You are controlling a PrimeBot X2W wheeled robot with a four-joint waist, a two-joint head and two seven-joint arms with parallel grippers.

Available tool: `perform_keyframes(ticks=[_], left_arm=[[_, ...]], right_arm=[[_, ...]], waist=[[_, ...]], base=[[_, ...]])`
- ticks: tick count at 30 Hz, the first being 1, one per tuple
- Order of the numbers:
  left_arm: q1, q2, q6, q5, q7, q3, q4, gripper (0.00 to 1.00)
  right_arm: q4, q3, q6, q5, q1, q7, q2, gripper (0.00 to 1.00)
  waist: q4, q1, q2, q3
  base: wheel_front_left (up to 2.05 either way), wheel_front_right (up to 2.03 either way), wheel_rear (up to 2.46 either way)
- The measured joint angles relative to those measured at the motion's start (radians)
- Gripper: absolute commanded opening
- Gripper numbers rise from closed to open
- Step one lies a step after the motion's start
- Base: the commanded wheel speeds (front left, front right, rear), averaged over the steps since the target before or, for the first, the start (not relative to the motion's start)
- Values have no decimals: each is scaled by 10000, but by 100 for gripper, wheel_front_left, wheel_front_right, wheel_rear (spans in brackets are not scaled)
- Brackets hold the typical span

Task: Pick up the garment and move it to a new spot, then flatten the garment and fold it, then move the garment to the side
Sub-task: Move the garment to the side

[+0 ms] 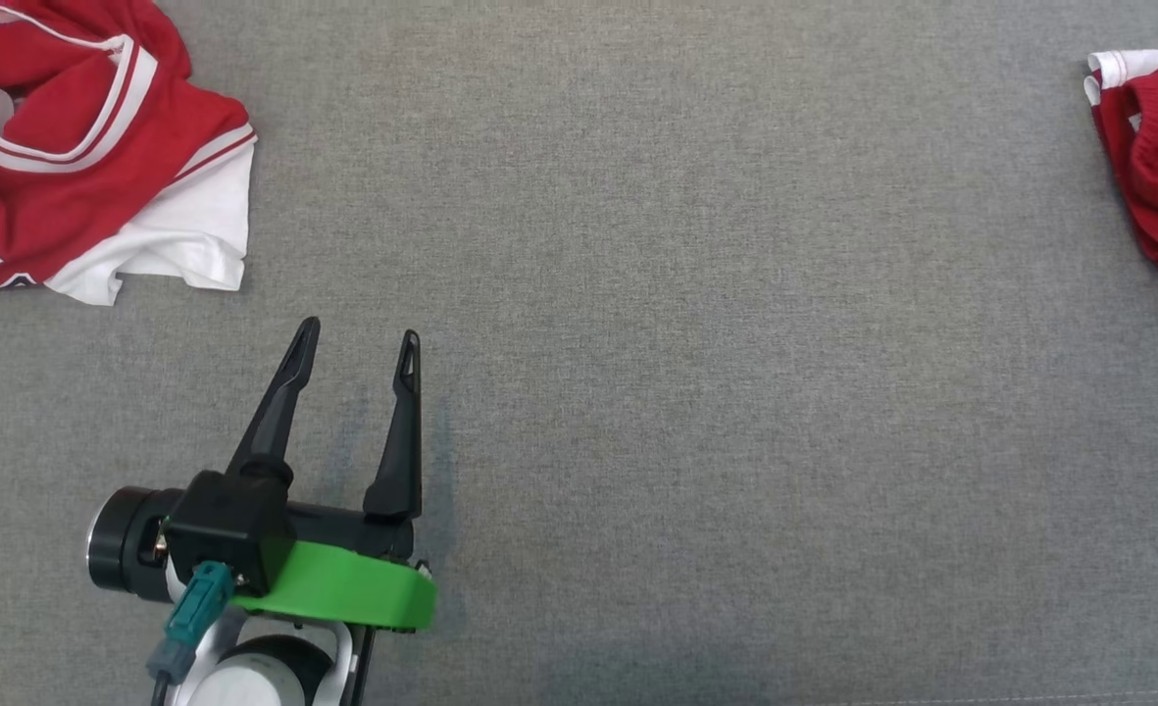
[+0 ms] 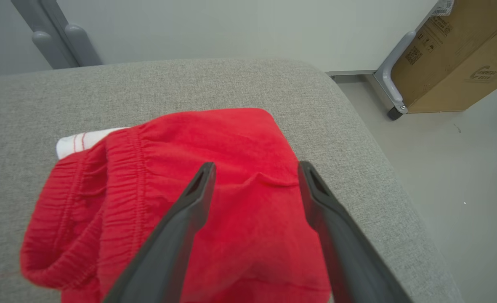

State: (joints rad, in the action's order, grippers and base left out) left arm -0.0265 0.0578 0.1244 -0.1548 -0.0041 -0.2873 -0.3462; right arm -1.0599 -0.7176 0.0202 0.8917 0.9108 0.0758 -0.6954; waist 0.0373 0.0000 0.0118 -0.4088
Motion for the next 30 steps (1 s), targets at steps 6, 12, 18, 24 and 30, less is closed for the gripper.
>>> perform_keyframes(ticks=[6, 12, 18, 24, 30], left_arm=[[-2, -6, 0, -238, -117, 4, 297, 100], [-26, -25, 0, -545, -324, 17, 683, 100], [-37, -42, 0, -872, -510, 257, 1187, 100], [87, -67, 0, -1227, -754, 836, 1795, 100], [481, -79, 0, -1429, -951, 1256, 2215, 100]], right_arm=[[468, -165, -81, -405, 161, 790, 125, 100], [986, -222, -199, -562, 542, 1538, 715, 100], [1379, -405, -228, -721, 485, 1664, 1509, 100], [1808, -483, -207, -836, -94, 1760, 2385, 100], [2604, -274, 92, -920, -1089, 1758, 3010, 100]], waist=[[-189, 0, 0, 404], [-422, 0, 0, 962], [-663, 0, 0, 1657], [-885, 0, 0, 2411], [-1083, 0, 0, 3082]], base=[[0, 0, 0], [0, 0, 0], [0, 0, 0], [0, 0, 0], [0, 0, 0]])
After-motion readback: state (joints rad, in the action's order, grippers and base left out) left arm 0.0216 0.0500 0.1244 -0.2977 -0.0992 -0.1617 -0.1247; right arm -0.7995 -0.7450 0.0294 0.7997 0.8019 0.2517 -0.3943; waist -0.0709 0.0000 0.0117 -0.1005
